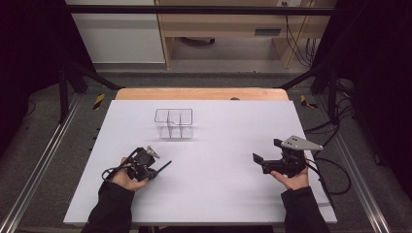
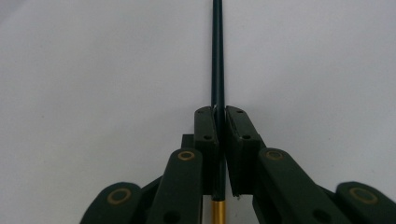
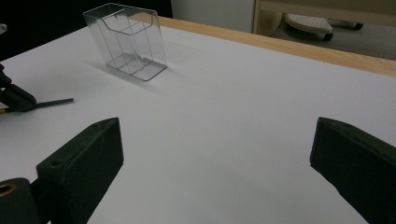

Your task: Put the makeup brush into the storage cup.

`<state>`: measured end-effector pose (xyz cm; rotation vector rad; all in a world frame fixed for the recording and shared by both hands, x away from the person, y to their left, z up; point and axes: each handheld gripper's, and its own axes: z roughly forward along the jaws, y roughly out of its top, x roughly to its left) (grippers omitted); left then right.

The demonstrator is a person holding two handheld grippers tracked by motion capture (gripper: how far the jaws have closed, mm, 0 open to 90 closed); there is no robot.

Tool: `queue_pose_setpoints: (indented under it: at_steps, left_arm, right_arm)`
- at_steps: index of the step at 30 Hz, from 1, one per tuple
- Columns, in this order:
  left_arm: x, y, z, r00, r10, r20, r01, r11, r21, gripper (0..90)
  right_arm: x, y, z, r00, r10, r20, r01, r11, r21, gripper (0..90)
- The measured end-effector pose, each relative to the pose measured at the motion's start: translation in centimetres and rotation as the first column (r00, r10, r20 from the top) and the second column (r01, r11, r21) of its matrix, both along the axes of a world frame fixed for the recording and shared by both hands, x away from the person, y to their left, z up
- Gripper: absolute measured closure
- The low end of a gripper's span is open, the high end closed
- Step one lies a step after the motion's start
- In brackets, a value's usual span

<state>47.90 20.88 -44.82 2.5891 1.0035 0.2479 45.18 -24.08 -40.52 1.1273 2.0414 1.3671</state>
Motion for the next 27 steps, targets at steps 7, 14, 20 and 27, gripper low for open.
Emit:
queue_pose_setpoints:
  at_steps: [7, 14, 20, 27]
  left_arm:
    - [-0.5, 0.4, 1.2, 0.9989, -0.004, 0.047, 0.007, 0.9985, -0.054, 82.9]
    - [-1.3, 0.2, 2.6, 0.9948, -0.023, 0.099, 0.033, 0.9943, -0.101, 82.9]
    - [-1.9, -0.4, 3.4, 0.9889, -0.044, 0.142, 0.06, 0.992, -0.111, 82.9]
    - [-2.6, -1.3, 4.0, 0.9831, -0.083, 0.163, 0.102, 0.9883, -0.114, 82.9]
  right_arm:
    - [0.0, 0.1, -0.1, 1.0, 0.004, -0.004, -0.004, 1.0, -0.007, 3.0]
    - [0.1, 0.2, -0.2, 0.9999, 0.007, -0.009, -0.007, 0.9999, -0.016, 3.1]
    - [0.1, 0.3, -0.2, 0.9999, 0.013, -0.006, -0.013, 0.9998, -0.015, 3.2]
    - [0.1, 0.4, -0.3, 0.9998, 0.017, -0.01, -0.017, 0.9997, -0.018, 3.2]
